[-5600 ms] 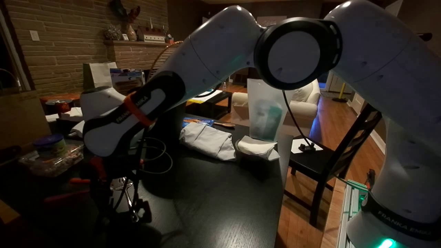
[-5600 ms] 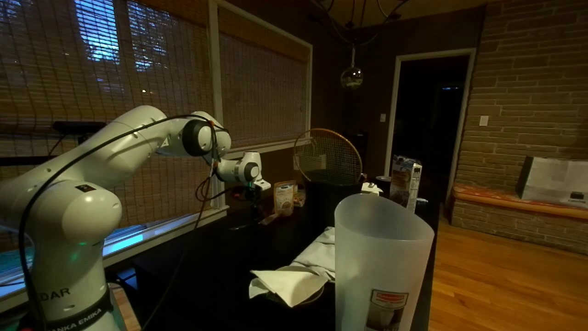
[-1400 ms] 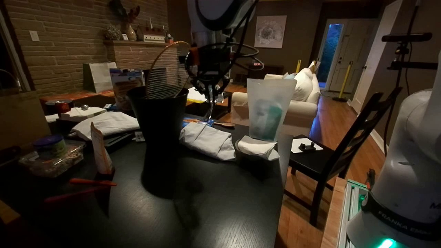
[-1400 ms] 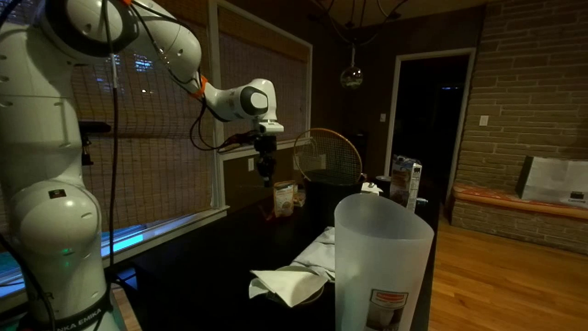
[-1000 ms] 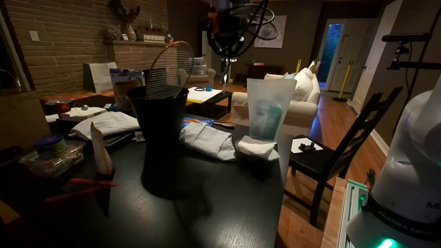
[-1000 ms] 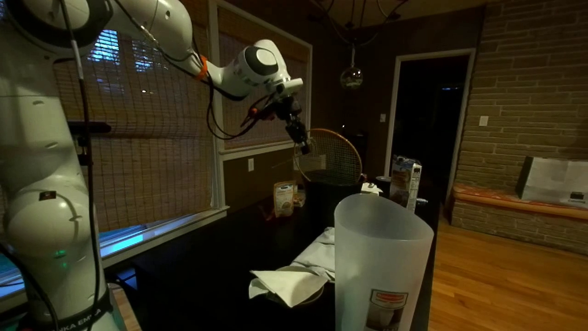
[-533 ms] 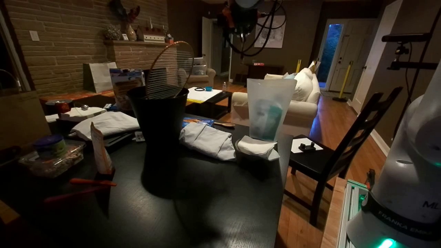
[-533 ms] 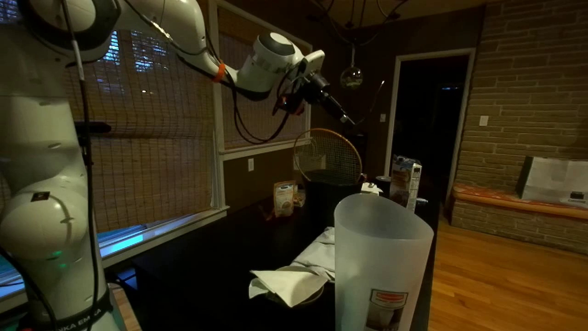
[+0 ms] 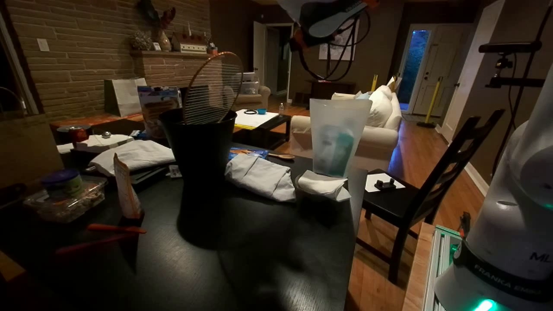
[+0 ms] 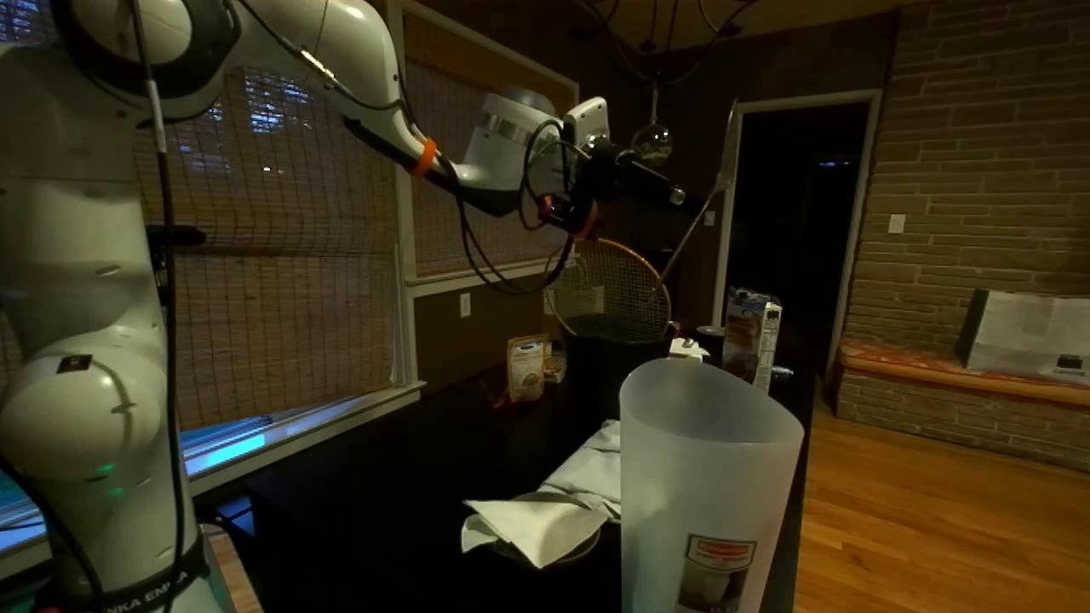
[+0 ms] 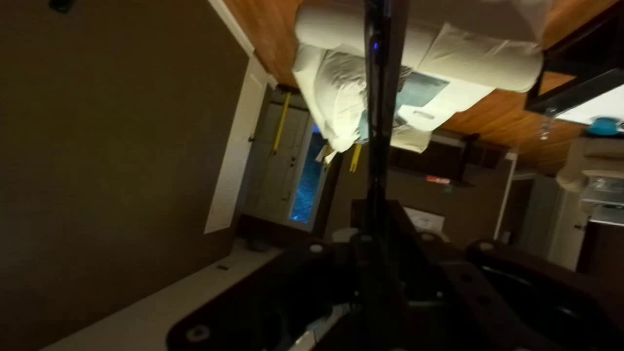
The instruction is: Pick up the silver spoon and place it inside the clear bucket
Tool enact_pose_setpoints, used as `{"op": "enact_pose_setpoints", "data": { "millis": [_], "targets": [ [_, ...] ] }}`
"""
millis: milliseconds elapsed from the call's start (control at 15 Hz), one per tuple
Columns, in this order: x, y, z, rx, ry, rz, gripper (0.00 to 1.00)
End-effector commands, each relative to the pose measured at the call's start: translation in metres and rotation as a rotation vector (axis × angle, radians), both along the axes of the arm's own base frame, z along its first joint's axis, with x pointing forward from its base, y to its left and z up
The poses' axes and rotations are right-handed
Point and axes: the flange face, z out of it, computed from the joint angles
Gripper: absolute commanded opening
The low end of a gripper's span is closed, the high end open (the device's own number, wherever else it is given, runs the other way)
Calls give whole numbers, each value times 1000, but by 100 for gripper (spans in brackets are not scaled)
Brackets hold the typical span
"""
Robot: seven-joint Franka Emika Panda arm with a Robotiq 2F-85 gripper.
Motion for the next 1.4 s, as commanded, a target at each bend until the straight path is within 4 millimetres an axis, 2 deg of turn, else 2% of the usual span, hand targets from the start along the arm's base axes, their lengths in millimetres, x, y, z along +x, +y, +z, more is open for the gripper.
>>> {"op": "enact_pose_setpoints", "data": {
  "millis": [0,133,333,400,600,667,800,1000,1333],
  "targets": [
    [-24,21,-8,-175,11,-113,3],
    [-33,29,-18,-245,18,-213,3],
    [-42,39,-43,-62,-26,-342,3],
    [-33,35,-36,-131,6,-291,10],
    [-36,38,-45,-75,-5,-322,10],
    [-36,38,-45,-75,-6,-323,3],
    [-33,22,-50,-28,17,-217,3],
    [-31,-18,-59,10,10,-177,3],
    [-30,-65,-76,81,-47,-127,3]
  ]
}}
